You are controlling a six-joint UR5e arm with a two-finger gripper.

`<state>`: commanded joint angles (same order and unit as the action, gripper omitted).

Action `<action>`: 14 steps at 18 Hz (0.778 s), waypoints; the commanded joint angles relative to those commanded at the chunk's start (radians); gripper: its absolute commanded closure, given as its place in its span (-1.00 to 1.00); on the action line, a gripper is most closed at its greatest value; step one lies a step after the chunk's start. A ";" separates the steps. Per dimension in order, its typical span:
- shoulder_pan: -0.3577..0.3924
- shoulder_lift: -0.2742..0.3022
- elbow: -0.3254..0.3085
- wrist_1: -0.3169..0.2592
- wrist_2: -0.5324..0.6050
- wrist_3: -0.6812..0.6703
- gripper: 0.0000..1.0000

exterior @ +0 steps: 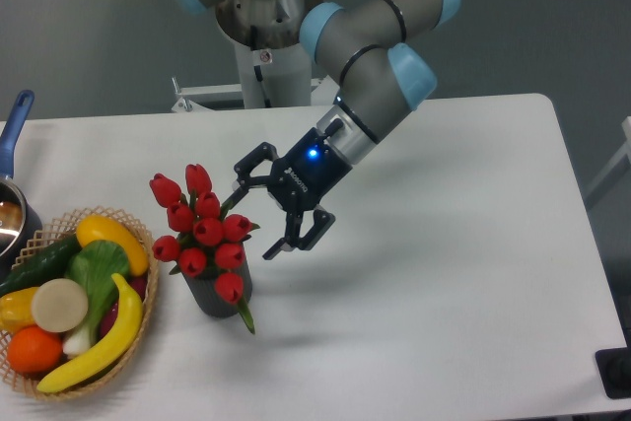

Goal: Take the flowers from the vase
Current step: 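Position the gripper around the tulip stems and close on them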

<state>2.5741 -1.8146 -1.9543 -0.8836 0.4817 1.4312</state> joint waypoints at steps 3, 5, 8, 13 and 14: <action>-0.021 -0.008 0.000 -0.002 0.000 -0.002 -1.00; -0.025 -0.017 0.003 -0.002 0.000 -0.002 -1.00; -0.037 -0.025 0.011 -0.002 0.000 -0.003 -1.00; -0.049 -0.037 0.017 0.018 0.000 -0.003 -0.70; -0.051 -0.040 0.023 0.023 -0.002 -0.003 -0.59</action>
<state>2.5234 -1.8546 -1.9313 -0.8606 0.4802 1.4281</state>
